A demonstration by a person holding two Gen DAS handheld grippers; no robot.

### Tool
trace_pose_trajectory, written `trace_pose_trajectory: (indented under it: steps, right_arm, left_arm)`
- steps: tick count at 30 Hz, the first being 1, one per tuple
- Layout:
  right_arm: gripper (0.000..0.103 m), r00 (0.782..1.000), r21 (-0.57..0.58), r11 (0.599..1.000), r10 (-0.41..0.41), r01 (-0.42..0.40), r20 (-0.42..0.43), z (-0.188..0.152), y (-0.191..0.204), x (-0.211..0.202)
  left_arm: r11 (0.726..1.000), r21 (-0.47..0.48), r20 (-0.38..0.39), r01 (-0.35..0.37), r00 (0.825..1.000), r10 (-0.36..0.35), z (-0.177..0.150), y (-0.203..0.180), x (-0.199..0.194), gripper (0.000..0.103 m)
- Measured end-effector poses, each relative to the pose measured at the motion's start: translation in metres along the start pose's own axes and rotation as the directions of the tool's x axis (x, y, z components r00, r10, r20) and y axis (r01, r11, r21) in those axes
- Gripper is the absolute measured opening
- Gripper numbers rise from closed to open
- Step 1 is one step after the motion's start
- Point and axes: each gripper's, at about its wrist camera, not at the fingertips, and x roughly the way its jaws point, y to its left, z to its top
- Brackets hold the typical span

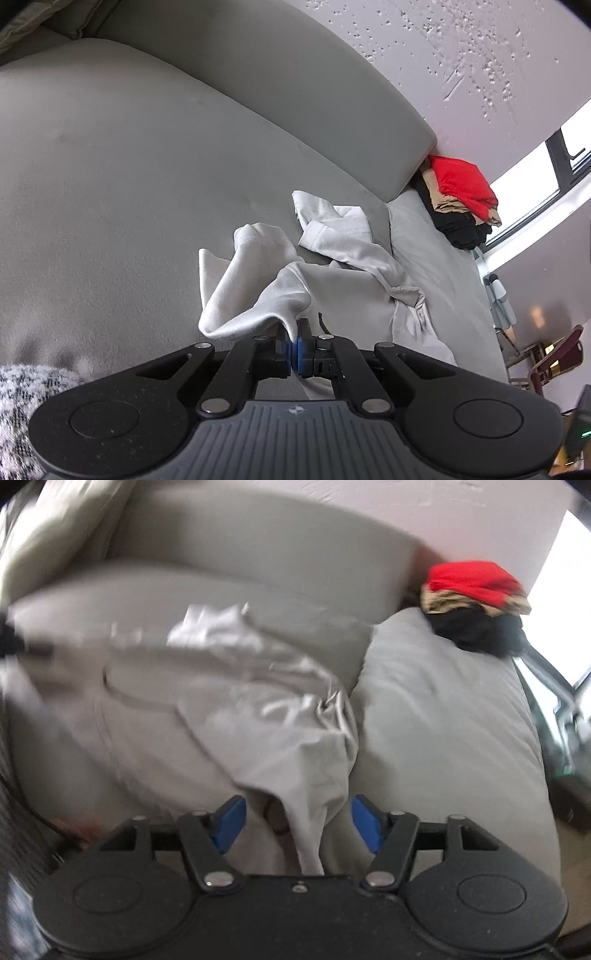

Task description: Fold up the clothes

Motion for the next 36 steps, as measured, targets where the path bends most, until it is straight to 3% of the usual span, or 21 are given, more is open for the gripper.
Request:
trace_pose_trajectory:
  steps: [4, 10, 11, 12, 13, 14, 16, 18, 20, 21, 24, 28, 31, 32, 33, 36]
  right_arm:
    - [0.053, 0.999, -0.050, 0.998, -0.050, 0.049, -0.022, 0.007, 0.011, 0.019]
    - [0.049, 0.998, -0.068, 0.996, -0.060, 0.063, 0.035, 0.023, 0.021, 0.022]
    - [0.038, 0.998, -0.065, 0.996, -0.054, 0.057, 0.043, 0.025, 0.022, 0.022]
    - [0.018, 0.998, -0.060, 0.997, -0.048, 0.051, 0.048, 0.027, 0.022, 0.022]
    - [0.007, 0.998, -0.053, 0.998, -0.043, 0.045, 0.051, 0.029, 0.023, 0.022]
    - [0.002, 0.998, -0.044, 0.998, -0.040, 0.042, 0.054, 0.031, 0.022, 0.023]
    - [0.002, 0.997, 0.005, 0.999, -0.044, 0.044, 0.067, 0.033, 0.015, 0.021]
    - [0.002, 0.995, 0.193, 0.981, -0.052, 0.033, 0.091, 0.029, -0.014, 0.011]
    - [0.002, 0.991, 0.396, 0.918, -0.061, 0.011, 0.116, 0.024, -0.048, 0.000]
    - [0.002, 0.989, 0.507, 0.862, -0.076, 0.001, 0.126, 0.016, -0.068, -0.006]
    - [0.001, 0.981, 0.785, 0.619, -0.169, 0.030, 0.096, -0.029, -0.128, -0.016]
    - [0.001, 0.998, 0.882, 0.471, -0.057, -0.003, 0.034, -0.075, -0.161, -0.003]
    - [0.012, 0.998, 0.916, 0.396, 0.039, -0.067, 0.056, -0.094, -0.165, 0.000]
    - [0.022, 0.996, 0.919, 0.387, 0.057, -0.082, 0.065, -0.095, -0.164, -0.002]
    - [0.029, 0.995, 0.919, 0.382, 0.073, -0.095, 0.073, -0.096, -0.163, -0.005]
    - [0.029, 0.994, 0.897, 0.429, 0.077, -0.106, 0.081, -0.088, -0.155, -0.029]
  left_arm:
    - [1.000, -0.006, -0.009, 0.005, 1.000, -0.005, 0.000, 0.001, 0.002, 0.001]
    - [1.000, 0.000, -0.024, 0.006, 1.000, -0.006, 0.000, 0.000, 0.005, 0.001]
    - [1.000, -0.001, -0.025, 0.008, 1.000, -0.008, 0.000, 0.000, 0.006, 0.001]
    - [1.000, 0.001, -0.026, 0.009, 1.000, -0.009, 0.000, 0.000, 0.006, 0.001]
    - [1.000, 0.003, -0.027, 0.009, 1.000, -0.009, 0.000, -0.001, 0.006, 0.001]
    - [1.000, 0.004, -0.027, 0.009, 1.000, -0.009, 0.000, -0.001, 0.006, 0.001]
    - [1.000, 0.006, -0.027, 0.008, 1.000, -0.008, 0.000, -0.001, 0.006, 0.001]
    - [1.000, 0.008, -0.024, 0.007, 1.000, -0.006, 0.000, -0.002, 0.006, 0.001]
    - [1.000, 0.015, -0.020, 0.009, 1.000, -0.009, -0.001, -0.002, 0.005, 0.001]
    - [1.000, 0.018, -0.017, 0.011, 1.000, -0.010, -0.001, -0.003, 0.004, 0.001]
    - [1.000, 0.028, -0.013, 0.008, 1.000, -0.008, -0.002, -0.004, 0.003, 0.001]
    - [0.999, 0.033, -0.037, 0.016, 0.999, -0.015, -0.005, -0.006, 0.004, 0.001]
    - [0.999, 0.036, -0.064, 0.003, 0.998, -0.001, -0.009, -0.008, 0.005, 0.002]
    - [0.999, 0.037, -0.074, -0.003, 0.997, 0.006, -0.011, -0.010, 0.003, 0.002]
    - [0.999, 0.040, -0.083, -0.008, 0.997, 0.011, -0.013, -0.011, 0.001, 0.004]
    - [0.998, 0.068, -0.107, -0.020, 0.994, 0.027, -0.022, -0.017, -0.010, 0.010]
